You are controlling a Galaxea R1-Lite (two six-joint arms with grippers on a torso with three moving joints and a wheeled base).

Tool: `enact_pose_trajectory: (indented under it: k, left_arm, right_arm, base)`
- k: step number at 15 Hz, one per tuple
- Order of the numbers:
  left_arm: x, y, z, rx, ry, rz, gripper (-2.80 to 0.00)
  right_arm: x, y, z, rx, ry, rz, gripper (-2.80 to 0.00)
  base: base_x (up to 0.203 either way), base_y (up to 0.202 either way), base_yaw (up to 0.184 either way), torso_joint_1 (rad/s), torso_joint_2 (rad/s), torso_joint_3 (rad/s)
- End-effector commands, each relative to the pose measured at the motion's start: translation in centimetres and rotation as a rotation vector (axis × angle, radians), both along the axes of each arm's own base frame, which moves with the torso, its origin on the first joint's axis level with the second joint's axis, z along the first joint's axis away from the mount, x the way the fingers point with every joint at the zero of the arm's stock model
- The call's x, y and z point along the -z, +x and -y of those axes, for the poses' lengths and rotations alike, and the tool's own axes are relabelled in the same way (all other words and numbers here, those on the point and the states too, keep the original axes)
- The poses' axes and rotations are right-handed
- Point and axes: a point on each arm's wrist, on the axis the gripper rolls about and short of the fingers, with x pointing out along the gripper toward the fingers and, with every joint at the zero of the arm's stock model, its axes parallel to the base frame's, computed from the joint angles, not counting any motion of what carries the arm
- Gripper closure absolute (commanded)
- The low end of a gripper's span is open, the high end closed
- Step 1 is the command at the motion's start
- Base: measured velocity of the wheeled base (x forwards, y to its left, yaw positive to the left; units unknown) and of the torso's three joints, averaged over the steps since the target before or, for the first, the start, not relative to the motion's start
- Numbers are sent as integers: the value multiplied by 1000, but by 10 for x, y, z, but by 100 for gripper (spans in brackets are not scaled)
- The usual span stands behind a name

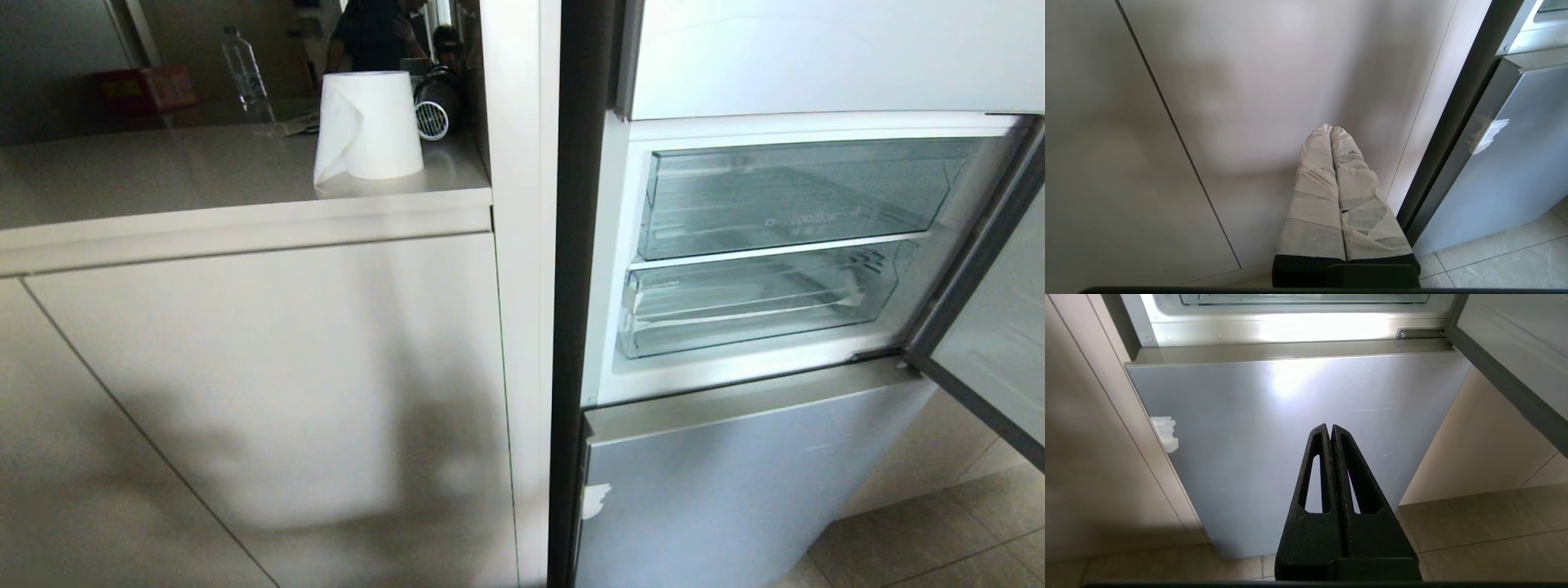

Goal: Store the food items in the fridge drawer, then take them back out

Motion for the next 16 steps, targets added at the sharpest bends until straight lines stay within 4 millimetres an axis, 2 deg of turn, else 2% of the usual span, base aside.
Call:
enact_pose_trajectory:
  k: [1,6,8,10,13,16]
  left_arm:
    - [0,0,0,0,-1,0,0]
    - [0,0,0,0,-1,-1,0]
    - [0,0,0,0,-1,0,0]
    - [0,0,0,0,-1,0,0]
    - [0,0,0,0,-1,0,0]
    - [0,0,0,0,-1,0,0]
  right_arm:
    - [0,0,0,-3,-12,0,0]
    - [-4,-1,0,-5,-30,-2,0]
    - [-21,1,0,-5,-10,-11,0]
    - [-37,11,0,-16,31,-94,0]
    - [-65,48,-4,-132,139,-277,0]
    - [-81,111,-7,-242,227,-447,0]
  base:
    - [0,0,0,-15,54,29]
    - [0,0,0,-2,5,4]
    - [0,0,0,0,0,0]
    - [0,0,0,0,0,0]
    - [0,0,0,0,0,0]
    - [0,0,0,0,0,0]
